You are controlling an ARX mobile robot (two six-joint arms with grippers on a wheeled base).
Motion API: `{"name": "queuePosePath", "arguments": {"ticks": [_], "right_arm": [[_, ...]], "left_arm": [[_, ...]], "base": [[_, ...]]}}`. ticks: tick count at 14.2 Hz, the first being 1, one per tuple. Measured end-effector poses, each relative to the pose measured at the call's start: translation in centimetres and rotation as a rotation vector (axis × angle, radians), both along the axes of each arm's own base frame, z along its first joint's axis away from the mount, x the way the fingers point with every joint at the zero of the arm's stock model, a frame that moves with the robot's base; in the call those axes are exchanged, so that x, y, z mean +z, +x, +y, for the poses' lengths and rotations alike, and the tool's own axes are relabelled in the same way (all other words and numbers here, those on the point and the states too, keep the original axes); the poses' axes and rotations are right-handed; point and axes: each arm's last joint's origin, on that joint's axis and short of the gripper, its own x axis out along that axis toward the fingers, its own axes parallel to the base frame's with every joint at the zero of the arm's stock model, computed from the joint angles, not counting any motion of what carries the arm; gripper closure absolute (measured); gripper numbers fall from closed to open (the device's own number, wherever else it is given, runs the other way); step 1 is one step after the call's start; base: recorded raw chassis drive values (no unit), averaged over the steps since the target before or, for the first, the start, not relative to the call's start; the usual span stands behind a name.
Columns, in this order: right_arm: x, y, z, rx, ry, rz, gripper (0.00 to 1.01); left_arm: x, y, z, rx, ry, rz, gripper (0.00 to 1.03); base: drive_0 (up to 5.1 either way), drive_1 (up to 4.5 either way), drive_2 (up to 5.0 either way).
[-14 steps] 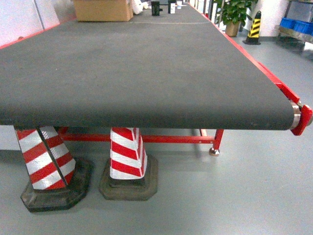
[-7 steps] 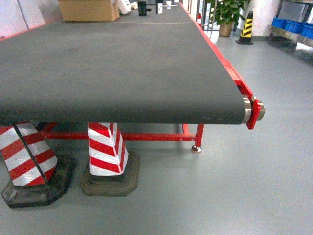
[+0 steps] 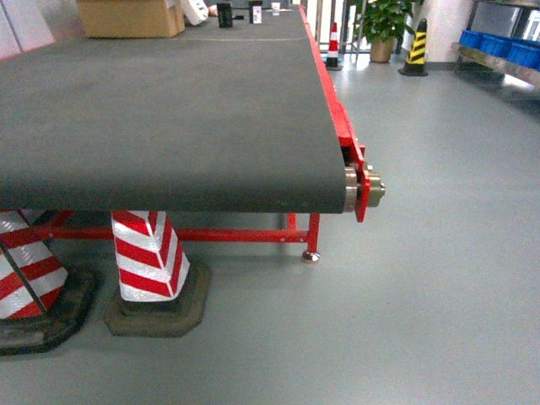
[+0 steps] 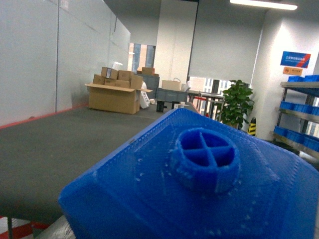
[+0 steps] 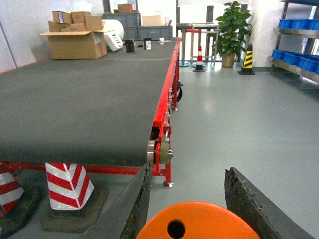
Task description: Sort blue parts and orange caps into right shelf containers
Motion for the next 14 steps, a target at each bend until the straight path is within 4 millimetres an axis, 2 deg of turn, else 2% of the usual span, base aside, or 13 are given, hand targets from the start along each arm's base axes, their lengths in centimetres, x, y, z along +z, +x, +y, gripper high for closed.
{"name": "queuePosePath", "arguments": {"ticks": [14], "right_arm": [[-0.03, 0.0, 0.0, 0.0, -0.002, 0.003, 0.61]], "left_arm": [[0.01, -0.02, 0.0, 0.0, 0.0, -0.002, 0.44]], "base": [[5.0, -2.42, -2.4]]}}
